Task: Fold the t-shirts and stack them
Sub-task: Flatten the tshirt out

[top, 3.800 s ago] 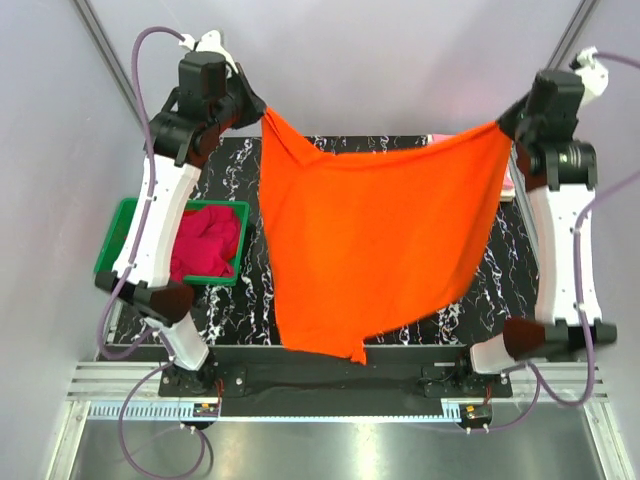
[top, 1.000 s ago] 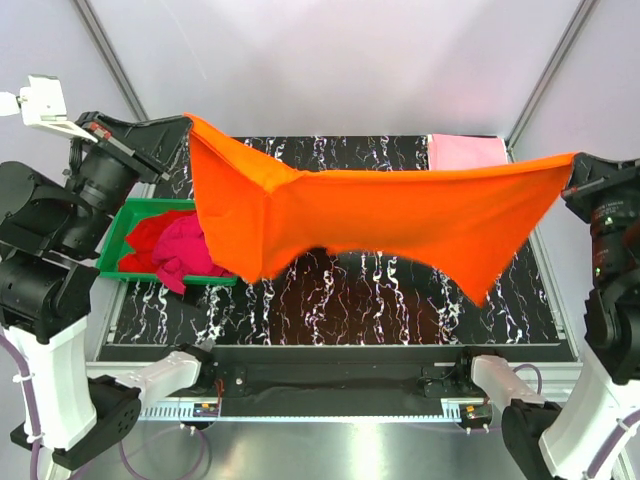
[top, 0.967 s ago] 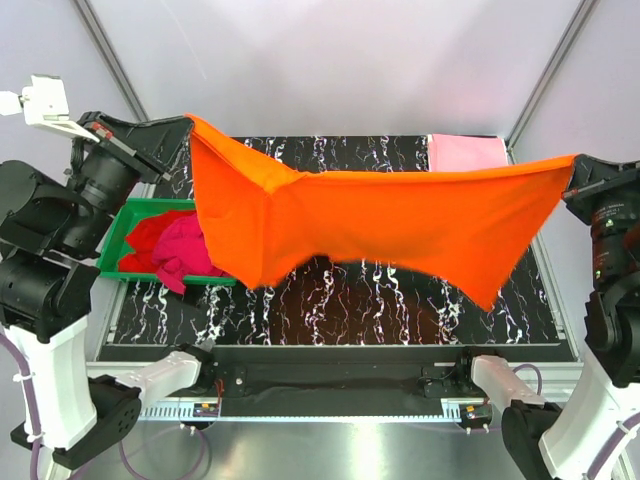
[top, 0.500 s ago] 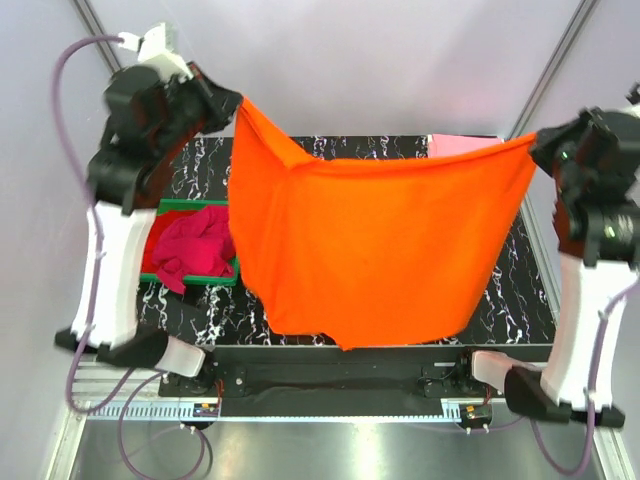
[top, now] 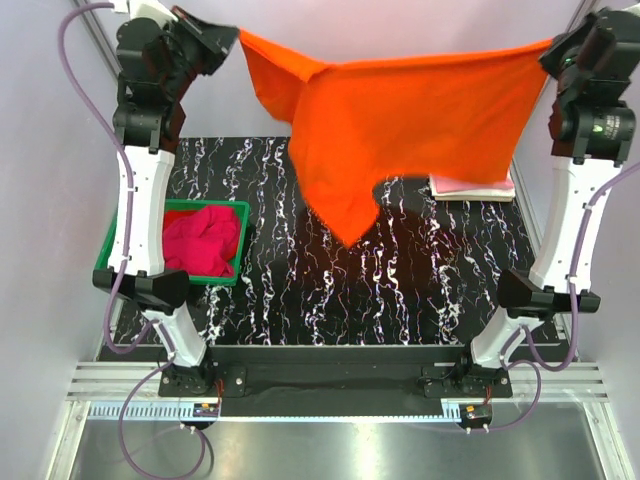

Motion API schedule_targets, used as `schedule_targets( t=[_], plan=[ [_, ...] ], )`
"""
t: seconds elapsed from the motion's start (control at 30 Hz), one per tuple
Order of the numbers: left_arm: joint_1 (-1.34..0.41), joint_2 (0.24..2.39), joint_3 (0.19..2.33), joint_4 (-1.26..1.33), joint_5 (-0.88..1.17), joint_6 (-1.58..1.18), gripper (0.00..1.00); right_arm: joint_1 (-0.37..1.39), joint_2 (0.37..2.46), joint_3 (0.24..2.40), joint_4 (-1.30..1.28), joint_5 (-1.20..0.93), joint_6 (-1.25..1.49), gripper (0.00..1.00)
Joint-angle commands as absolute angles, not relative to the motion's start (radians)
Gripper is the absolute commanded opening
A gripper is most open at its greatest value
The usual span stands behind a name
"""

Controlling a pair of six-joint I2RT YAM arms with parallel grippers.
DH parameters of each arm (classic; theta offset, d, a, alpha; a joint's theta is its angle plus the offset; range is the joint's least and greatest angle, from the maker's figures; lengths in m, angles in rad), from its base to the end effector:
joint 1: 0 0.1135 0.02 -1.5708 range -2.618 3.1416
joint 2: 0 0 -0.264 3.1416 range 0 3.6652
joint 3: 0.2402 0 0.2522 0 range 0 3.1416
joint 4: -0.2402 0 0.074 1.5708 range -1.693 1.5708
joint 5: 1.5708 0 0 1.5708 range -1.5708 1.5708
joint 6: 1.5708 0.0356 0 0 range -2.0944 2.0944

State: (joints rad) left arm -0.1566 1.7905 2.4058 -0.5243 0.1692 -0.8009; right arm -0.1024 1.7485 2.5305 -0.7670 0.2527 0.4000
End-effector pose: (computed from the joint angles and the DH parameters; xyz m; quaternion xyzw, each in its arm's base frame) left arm 0.3463 -0.0608 0.5715 -0.1535 0.6570 -0.3896 0.6269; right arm 0.3041 -0.0402 0.5902 0.2600 0.6520 0.0173 0.7120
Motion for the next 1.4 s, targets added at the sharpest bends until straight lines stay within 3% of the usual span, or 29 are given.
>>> schedule_targets(
  t=[0.0, 0.1, 0.17, 0.3, 0.47, 0.67, 0.77, 0.93, 1.37],
  plan=[
    [-0.149, 1.758, 2.493, -0.240, 0.219, -0.907, 0.00, -0.153, 1.741, 2.651, -0.680, 0.284, 0.359, 0.00],
    [-0.150, 1.711, 2.458, -0.212, 0.241, -0.875, 0.00, -0.179, 1.732, 2.603, -0.673, 0.282, 0.333, 0.00],
    [-0.153, 1.616, 2.294, -0.203, 0.270, -0.861, 0.00, -0.189, 1.688, 2.511, -0.669, 0.304, 0.315, 0.00],
    [-0.208, 1.313, 1.709, -0.060, 0.256, -0.778, 0.00, -0.190, 1.524, 2.219, -0.576, 0.256, 0.265, 0.00],
    [-0.230, 1.048, 1.245, -0.037, 0.218, -0.749, 0.00, -0.190, 1.321, 1.705, -0.488, 0.288, 0.327, 0.00],
    [-0.244, 0.740, 0.722, -0.057, 0.259, -0.771, 0.00, -0.192, 1.089, 1.261, -0.763, 0.515, 0.705, 0.00],
    [-0.247, 0.652, 0.508, -0.131, 0.261, -0.776, 0.00, -0.192, 1.010, 1.053, -0.798, 0.429, 0.834, 0.00],
    [-0.245, 0.621, 0.379, -0.178, 0.248, -0.793, 0.00, -0.192, 0.962, 0.790, -0.770, 0.365, 0.917, 0.00],
    [-0.245, 0.604, 0.397, -0.317, 0.227, -0.782, 0.00, -0.193, 0.951, 0.704, -0.874, 0.442, 0.976, 0.00]
  ],
)
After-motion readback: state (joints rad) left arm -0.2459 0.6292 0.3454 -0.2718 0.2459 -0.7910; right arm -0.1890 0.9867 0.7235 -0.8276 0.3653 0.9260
